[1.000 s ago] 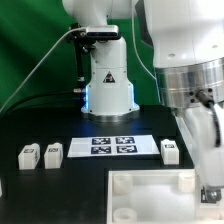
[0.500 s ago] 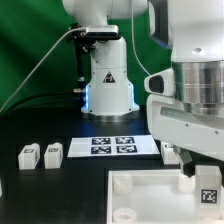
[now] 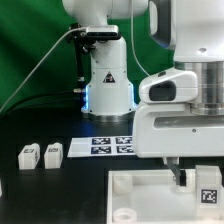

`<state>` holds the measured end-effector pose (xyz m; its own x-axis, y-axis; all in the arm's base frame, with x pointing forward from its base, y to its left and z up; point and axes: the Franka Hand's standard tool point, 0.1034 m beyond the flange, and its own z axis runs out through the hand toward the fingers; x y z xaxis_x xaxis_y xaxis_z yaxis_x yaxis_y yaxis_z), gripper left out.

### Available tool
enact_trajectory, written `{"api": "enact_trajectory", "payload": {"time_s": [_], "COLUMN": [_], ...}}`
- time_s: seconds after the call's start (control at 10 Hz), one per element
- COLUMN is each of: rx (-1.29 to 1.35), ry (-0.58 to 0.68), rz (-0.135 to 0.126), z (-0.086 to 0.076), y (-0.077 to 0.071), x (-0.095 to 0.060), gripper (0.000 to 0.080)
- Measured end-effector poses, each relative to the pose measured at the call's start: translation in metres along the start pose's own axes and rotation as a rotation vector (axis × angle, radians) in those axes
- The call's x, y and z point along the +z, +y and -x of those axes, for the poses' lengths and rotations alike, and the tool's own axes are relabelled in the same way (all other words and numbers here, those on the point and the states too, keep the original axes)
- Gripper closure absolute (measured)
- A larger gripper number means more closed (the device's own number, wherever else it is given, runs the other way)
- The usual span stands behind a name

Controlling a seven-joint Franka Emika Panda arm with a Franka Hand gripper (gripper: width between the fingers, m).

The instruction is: Assemble one leg

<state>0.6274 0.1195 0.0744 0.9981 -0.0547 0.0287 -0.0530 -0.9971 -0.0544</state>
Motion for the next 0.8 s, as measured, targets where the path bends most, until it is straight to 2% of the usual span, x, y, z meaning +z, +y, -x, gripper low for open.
{"api": "enact_trajectory", "payload": {"time_s": [0.1,0.2,0.3,0.4,0.5,0.7,0.8], "rx": [0.022,0.022,0.064,0.181,0.289,0.537,0.708], "ry": [-0.001,-0.002,-0.002,-0.003,-0.005,-0.013,-0.027], "rz": [-0.002,-0.002,-0.004,-0.004,-0.002,-0.004,-0.022], "z": [0.0003,0.0004,0.0005,0.0007,0.0014,0.0012,-0.0011], "y": [-0.0001,0.0002,-0.0002,-0.0008,0.0011,0.0038,0.0072], "x": [0.0005,0.0008,0.0009,0.0011,0.0019,0.0025,0.0025], "gripper": [0.0151,0.0281,0.0281,0.0419,0.0501,0.0501,0.0503]}}
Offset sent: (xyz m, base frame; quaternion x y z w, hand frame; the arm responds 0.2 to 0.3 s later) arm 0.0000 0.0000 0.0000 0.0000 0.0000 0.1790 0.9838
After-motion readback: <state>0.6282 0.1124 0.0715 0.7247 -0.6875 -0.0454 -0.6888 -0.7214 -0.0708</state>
